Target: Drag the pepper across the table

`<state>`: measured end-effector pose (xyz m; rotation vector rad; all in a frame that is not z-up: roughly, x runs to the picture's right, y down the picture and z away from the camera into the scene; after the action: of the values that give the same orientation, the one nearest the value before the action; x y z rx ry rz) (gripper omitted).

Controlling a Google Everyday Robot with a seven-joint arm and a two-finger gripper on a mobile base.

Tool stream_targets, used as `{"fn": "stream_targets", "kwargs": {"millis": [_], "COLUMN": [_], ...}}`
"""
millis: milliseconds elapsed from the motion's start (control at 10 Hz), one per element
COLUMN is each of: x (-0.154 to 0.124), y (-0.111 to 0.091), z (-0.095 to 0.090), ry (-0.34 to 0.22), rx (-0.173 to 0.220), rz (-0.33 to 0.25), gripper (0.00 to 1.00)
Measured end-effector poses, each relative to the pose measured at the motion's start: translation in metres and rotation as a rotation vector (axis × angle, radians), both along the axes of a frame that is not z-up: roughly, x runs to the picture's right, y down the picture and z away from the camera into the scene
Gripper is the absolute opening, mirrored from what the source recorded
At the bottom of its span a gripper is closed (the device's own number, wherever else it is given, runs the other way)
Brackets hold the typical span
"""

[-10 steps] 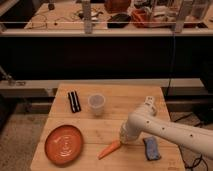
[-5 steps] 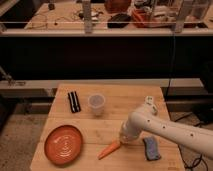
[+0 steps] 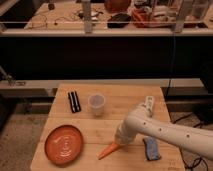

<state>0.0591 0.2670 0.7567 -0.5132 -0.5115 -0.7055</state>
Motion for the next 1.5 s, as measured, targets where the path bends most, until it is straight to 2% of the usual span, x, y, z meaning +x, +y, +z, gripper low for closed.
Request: {"fn": "stream_targets", "kwargs": {"millis": [200, 300, 500, 900, 1500], "x": [-0.018, -0.02, -0.025, -0.027, -0.022], "y": [0.004, 0.005, 0.01, 0.019, 0.026], "z": [-0.003, -0.004, -0.006, -0.012, -0.003], "ry": [0.006, 0.01, 0.018, 0.043, 0.066], "rx": [0.002, -0.002, -0.02, -0.054, -0.044], "rz": [0.013, 0.023, 0.04, 0.035, 0.012], "gripper": [0.74, 0.79, 0.8, 0.8, 0.8]}}
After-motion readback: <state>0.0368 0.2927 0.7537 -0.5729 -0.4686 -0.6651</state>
